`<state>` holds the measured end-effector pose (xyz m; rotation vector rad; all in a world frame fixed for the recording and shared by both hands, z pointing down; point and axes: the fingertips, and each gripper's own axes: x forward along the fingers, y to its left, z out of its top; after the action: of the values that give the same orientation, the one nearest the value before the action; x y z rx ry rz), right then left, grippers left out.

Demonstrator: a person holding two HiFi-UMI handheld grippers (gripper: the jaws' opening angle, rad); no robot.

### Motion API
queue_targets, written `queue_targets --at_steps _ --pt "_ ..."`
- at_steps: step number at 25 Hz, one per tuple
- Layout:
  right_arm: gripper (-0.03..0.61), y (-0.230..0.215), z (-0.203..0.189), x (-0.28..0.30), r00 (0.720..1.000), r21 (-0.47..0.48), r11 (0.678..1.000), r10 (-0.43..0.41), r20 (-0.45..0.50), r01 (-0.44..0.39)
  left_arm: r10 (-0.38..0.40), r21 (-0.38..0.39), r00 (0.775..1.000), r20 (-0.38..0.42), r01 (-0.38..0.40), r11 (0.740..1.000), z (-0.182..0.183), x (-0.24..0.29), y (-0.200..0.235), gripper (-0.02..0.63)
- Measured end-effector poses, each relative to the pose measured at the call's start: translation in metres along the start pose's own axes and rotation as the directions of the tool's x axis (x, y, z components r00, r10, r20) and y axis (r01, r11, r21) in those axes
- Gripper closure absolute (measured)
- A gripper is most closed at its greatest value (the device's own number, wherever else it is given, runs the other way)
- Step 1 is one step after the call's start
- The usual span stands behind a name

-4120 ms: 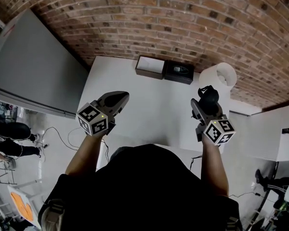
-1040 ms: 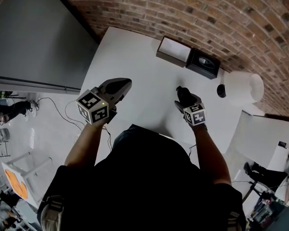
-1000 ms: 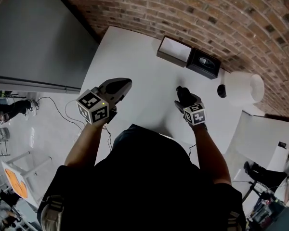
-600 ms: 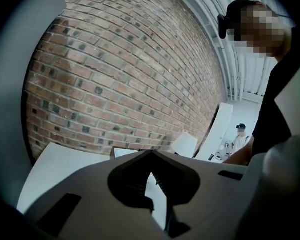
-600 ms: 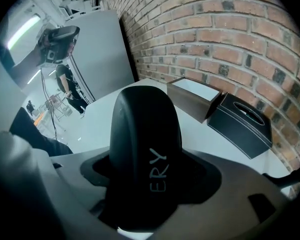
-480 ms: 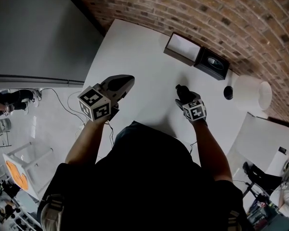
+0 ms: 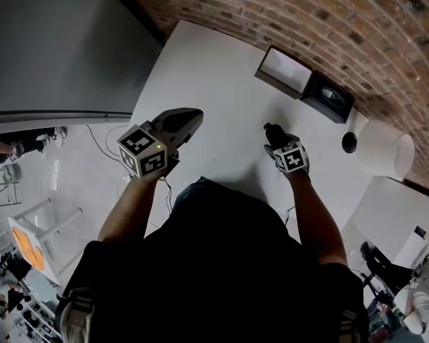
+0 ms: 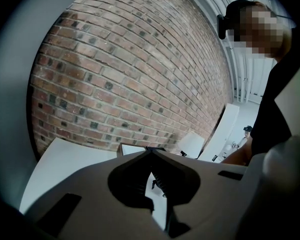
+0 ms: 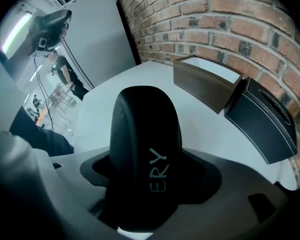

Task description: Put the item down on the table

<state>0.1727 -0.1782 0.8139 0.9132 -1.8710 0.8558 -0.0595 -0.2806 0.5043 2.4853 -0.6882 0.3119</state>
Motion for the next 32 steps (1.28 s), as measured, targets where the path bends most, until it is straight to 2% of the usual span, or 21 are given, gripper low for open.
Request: queue_targets --at_steps 11,32 --pt "0.219 0.001 -0.01 0.027 0.997 -0.072 0.997 0.008 -0.079 -0.013 0.01 -0.025 1.0 -0.009 -0.01 1.0 -0.006 0.006 0.015 0.597" --pt "0.218 0.002 -0.045 0.026 0.988 -0.163 0.986 -0.046 -0.145 0.022 -0.007 -0.031 1.0 -0.022 0.006 0.999 -0.016 0.022 -0.001 0.597"
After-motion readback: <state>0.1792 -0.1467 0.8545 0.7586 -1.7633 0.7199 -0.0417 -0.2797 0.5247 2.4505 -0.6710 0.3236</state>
